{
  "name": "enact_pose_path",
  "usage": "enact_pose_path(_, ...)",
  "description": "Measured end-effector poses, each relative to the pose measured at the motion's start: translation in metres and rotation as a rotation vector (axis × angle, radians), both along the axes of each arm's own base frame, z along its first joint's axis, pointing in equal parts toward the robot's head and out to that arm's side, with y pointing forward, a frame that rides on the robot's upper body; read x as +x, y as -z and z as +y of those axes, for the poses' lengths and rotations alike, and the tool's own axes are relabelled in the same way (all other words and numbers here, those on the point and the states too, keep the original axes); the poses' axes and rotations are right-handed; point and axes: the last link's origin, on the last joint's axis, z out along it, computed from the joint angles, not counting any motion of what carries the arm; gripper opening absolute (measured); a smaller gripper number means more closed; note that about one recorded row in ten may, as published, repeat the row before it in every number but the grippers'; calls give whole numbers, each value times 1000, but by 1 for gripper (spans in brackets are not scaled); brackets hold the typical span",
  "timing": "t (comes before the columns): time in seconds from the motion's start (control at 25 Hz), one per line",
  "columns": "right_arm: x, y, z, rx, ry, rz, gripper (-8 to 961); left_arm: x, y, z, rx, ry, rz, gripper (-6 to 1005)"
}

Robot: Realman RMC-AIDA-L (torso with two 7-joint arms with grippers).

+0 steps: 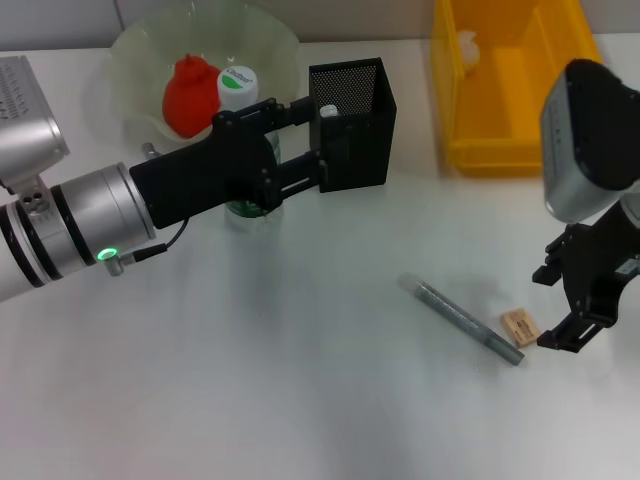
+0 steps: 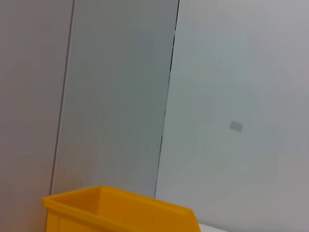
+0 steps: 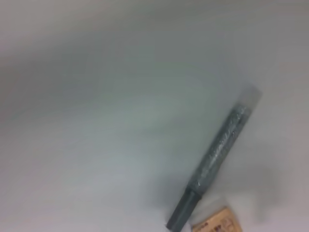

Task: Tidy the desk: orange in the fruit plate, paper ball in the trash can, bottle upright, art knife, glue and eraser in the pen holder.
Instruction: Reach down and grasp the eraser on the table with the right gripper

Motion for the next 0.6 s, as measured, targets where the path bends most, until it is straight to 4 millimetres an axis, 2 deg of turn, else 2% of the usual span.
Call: enact_pose_path(0.6, -10, 26, 5, -61, -74, -92, 765, 2, -1, 5, 13, -5, 3, 625)
